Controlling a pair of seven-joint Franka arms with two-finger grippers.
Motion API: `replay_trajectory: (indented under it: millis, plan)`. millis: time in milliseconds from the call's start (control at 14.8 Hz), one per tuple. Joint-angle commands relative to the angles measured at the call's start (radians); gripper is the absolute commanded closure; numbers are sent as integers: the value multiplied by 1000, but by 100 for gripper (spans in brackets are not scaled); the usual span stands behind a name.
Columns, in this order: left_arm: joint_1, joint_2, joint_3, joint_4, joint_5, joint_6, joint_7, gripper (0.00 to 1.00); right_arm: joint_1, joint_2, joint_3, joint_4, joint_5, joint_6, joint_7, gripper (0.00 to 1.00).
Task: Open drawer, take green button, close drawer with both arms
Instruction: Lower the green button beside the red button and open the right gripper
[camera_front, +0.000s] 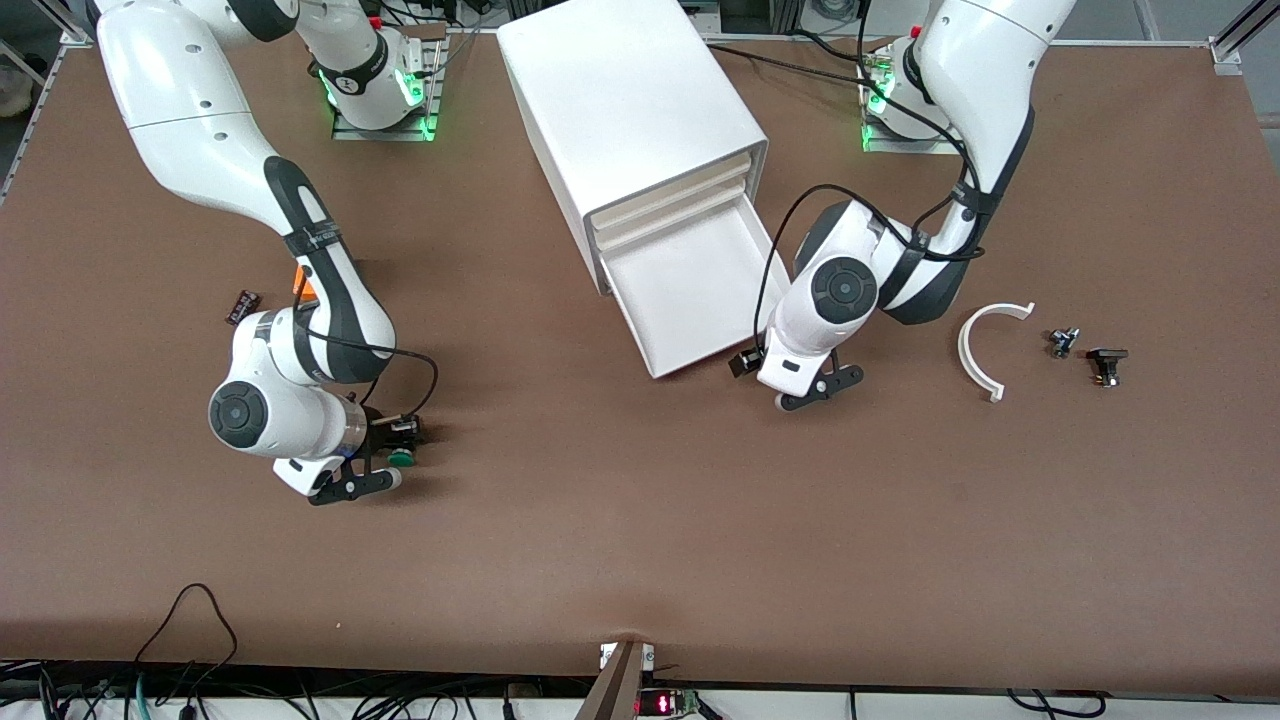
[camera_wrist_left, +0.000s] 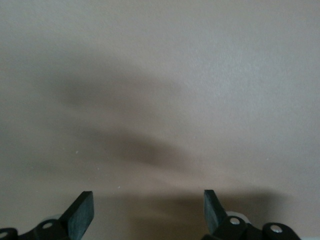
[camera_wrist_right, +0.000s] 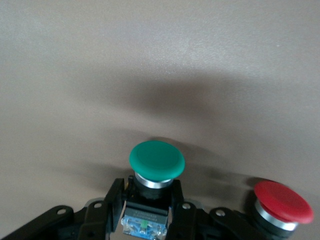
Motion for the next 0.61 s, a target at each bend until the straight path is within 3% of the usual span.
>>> replay_trajectory:
  millis: [0, 270, 540]
  plan:
    - [-29, -7, 2, -6, 36, -14, -12, 2, -1, -3, 6, 0, 5, 9, -5, 1]
    - [-33, -19, -20, -6, 34, -111, -15, 2, -7, -16, 6, 15, 11, -3, -3, 0]
    - [-38, -19, -56, -4, 33, -189, -15, 2, -13, -94, 3, 14, 2, -40, -6, 0]
